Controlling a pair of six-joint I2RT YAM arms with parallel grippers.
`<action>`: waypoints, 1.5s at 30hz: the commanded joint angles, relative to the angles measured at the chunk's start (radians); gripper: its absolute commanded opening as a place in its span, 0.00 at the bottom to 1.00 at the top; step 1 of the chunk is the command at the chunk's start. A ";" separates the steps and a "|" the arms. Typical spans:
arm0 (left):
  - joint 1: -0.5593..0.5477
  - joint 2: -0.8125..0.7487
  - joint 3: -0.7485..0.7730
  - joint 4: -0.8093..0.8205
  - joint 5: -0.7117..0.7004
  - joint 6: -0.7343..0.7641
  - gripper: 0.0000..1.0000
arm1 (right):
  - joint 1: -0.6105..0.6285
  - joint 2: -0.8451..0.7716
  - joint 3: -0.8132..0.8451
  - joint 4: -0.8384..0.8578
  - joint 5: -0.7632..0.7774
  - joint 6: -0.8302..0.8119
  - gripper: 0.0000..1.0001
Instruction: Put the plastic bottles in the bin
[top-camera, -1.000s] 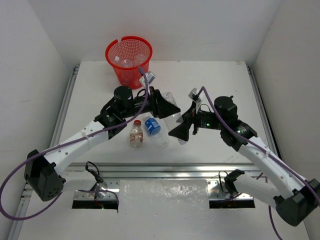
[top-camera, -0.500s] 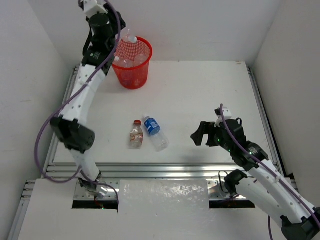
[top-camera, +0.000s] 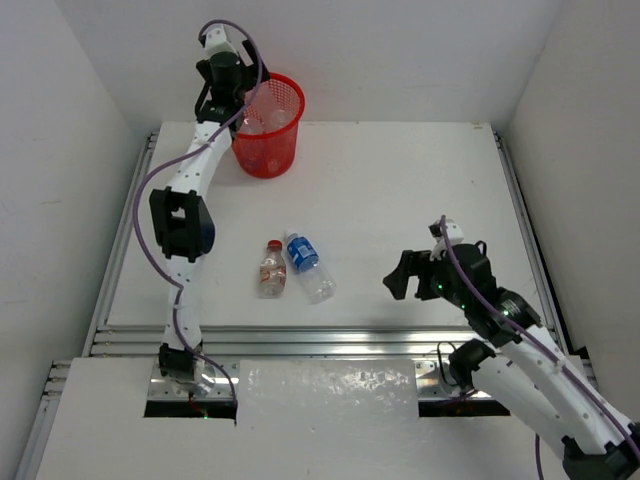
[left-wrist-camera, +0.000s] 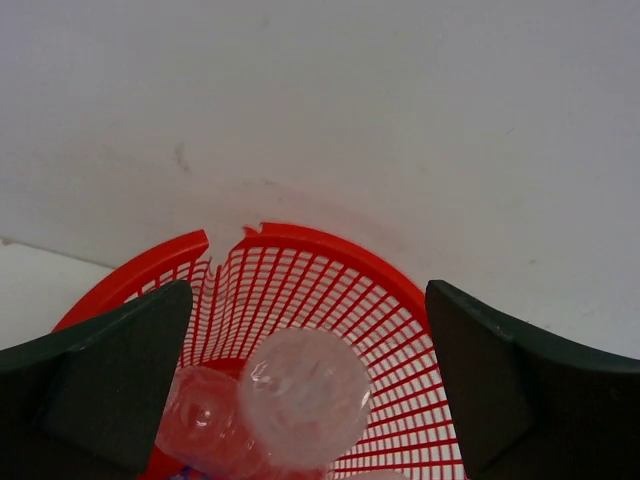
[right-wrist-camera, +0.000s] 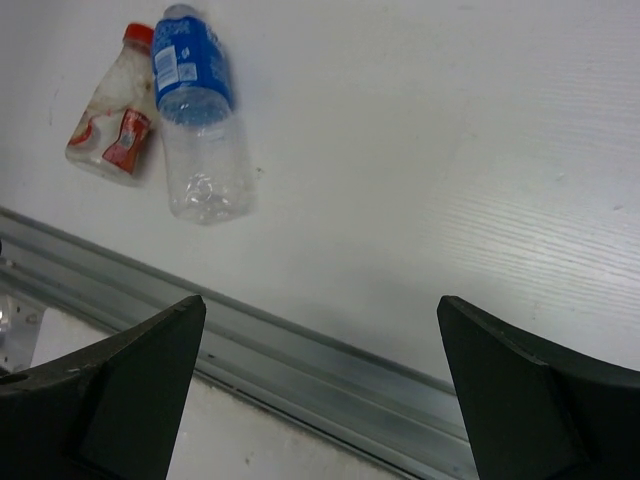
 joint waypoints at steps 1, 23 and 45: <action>-0.004 -0.141 0.093 0.136 0.028 -0.001 1.00 | 0.003 0.107 -0.019 0.107 -0.139 -0.033 0.99; -0.010 -1.702 -1.562 -0.266 0.428 -0.183 1.00 | 0.290 1.346 0.710 0.065 0.037 -0.155 0.83; -0.502 -1.442 -1.792 0.625 0.863 -0.442 1.00 | 0.285 0.369 0.112 0.638 -0.559 -0.152 0.09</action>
